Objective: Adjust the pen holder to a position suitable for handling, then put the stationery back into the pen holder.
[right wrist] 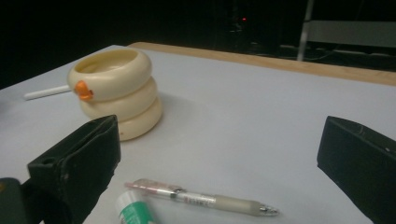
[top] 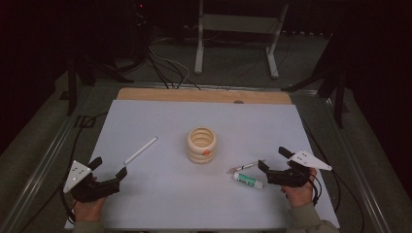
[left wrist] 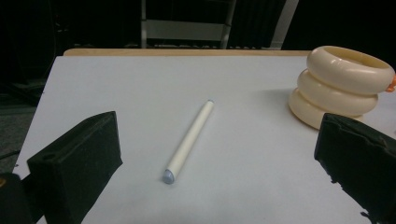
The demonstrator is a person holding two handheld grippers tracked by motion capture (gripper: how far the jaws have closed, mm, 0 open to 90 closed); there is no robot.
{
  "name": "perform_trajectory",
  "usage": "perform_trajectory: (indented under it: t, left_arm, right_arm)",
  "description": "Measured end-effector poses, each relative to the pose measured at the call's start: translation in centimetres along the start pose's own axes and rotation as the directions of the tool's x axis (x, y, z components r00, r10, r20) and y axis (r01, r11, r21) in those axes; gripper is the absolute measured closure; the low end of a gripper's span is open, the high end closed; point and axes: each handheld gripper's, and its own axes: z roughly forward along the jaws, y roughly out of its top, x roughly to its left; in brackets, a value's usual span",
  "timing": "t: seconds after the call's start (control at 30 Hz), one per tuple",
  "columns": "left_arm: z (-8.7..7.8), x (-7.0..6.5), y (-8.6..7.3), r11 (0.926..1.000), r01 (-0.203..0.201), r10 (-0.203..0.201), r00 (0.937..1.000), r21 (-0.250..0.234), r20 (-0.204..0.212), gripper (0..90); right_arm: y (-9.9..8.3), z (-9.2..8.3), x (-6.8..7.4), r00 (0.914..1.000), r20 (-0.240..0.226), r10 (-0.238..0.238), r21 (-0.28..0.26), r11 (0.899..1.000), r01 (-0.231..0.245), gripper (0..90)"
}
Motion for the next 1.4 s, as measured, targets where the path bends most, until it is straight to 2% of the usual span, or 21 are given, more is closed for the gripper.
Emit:
perform_trajectory:
  t: [0.2, 0.4, 0.47, 0.63, 0.67, 0.77, 0.93, 1.17, 1.4]
  left_arm:
    - [0.1, -0.2, 0.1, 0.9998, -0.004, 0.004, 1.0, 0.018, 0.001, 1.0]
    - [0.2, -0.3, 0.9, 0.9996, -0.003, 0.003, 0.9999, 0.029, 0.011, 1.0]
    - [0.2, -0.3, 2.0, 0.9996, 0.018, -0.019, 0.9987, 0.021, 0.047, 1.0]
    - [0.4, -0.2, 2.9, 0.9984, 0.048, -0.051, 0.9952, 0.029, 0.083, 1.0]
    - [0.5, -0.2, 3.3, 0.9985, 0.047, -0.049, 0.9943, 0.03, 0.095, 1.0]
    - [0.8, -0.2, 3.6, 0.9988, 0.039, -0.042, 0.9947, 0.029, 0.094, 1.0]
    - [1.8, 0.1, 4.3, 0.9982, 0.013, -0.019, 0.9947, 0.058, 0.101, 1.0]
    - [2.6, 0.8, 5.2, 0.9975, 0.023, -0.031, 0.9926, 0.067, 0.118, 1.0]
    - [3.7, 1.4, 6.2, 0.9961, 0.006, -0.017, 0.9917, 0.088, 0.127, 1.0]
  right_arm:
    - [-0.5, -0.2, 0.1, 1.0, -0.001, 0.008, -0.006, 1.0, -0.008, 0.0]
    - [-0.5, -0.4, 0.1, 0.9999, 0.005, 0.014, -0.014, 1.0, -0.014, 0.0]
    - [-0.6, -0.3, 0.0, 0.9999, 0.012, 0.01, -0.011, 1.0, -0.01, 0.0]
    - [-0.7, -0.2, 0.1, 0.9999, 0.01, 0.006, -0.005, 1.0, -0.006, 0.0]
    - [-0.7, -0.2, 0.1, 0.9999, 0.009, 0.011, -0.004, 1.0, -0.011, 0.0]
    - [-0.7, -0.3, 0.0, 0.9998, 0.012, 0.014, -0.004, 1.0, -0.014, 0.0]
    - [-0.8, -0.2, 0.0, 0.9997, 0.016, 0.016, -0.006, 1.0, -0.015, 0.0]
    - [-0.8, -0.3, -0.2, 0.9995, 0.02, 0.023, -0.003, 1.0, -0.023, 0.0]
    - [-0.9, -0.3, -0.4, 0.9992, 0.028, 0.027, -0.004, 1.0, -0.027, 0.0]
